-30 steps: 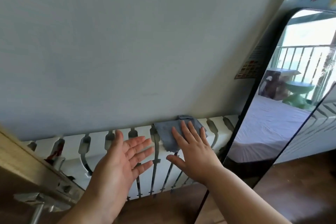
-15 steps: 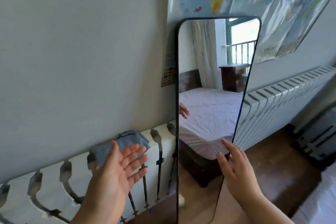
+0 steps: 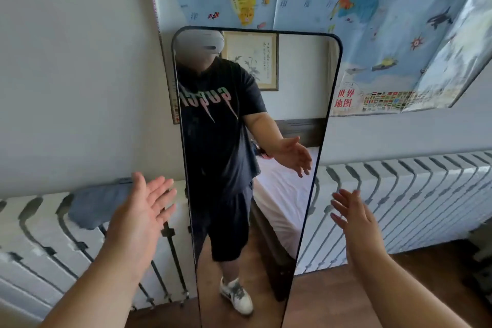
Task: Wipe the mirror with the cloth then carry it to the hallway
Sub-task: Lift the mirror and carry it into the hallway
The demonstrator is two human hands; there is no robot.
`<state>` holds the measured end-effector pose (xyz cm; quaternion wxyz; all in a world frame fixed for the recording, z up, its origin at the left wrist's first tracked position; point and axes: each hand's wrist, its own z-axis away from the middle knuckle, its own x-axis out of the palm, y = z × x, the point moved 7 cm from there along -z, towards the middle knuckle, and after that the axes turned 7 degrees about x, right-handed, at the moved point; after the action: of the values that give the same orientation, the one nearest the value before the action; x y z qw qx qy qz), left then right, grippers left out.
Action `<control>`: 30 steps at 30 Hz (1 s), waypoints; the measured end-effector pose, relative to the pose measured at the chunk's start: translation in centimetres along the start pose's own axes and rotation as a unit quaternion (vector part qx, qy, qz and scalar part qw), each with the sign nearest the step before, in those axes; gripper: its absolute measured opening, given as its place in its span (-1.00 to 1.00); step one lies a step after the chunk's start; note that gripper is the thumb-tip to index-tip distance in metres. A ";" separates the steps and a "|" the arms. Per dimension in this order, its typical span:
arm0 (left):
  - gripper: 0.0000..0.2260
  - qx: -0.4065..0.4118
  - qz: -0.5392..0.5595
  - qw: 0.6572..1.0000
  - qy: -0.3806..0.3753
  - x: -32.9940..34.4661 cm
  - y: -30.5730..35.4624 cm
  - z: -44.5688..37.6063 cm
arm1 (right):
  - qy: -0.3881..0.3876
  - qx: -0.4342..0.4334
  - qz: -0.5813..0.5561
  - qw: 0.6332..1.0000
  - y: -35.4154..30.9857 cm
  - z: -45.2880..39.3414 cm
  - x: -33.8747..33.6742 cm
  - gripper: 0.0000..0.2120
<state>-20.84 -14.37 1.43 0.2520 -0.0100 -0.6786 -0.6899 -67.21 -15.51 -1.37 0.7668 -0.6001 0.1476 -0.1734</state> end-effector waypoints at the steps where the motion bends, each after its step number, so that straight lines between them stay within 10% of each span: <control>1: -0.07 0.023 -0.021 0.999 0.006 0.6 0.7 -0.3 | -0.010 0.001 -0.008 1.000 -1.2 -0.9 0.1 -0.38; 8: -0.05 0.065 -0.144 0.987 -0.013 2.3 0.3 -1.5 | -0.065 0.026 -0.007 0.998 -3.7 -5.1 3.7 -0.05; 26: -0.76 0.017 -0.196 0.980 -0.033 2.4 -2.9 -3.8 | -0.052 0.040 0.058 0.996 -2.5 -6.7 6.6 -0.59; 30: -0.60 0.024 -0.200 0.979 -0.036 2.1 -3.7 -4.6 | -0.033 0.055 0.087 0.994 -1.7 -7.4 6.3 -0.61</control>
<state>-22.47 -19.54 -1.62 0.0843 0.1068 -0.6920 -0.7090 -64.97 -25.12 -1.64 0.8151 -0.5476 0.1641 -0.0935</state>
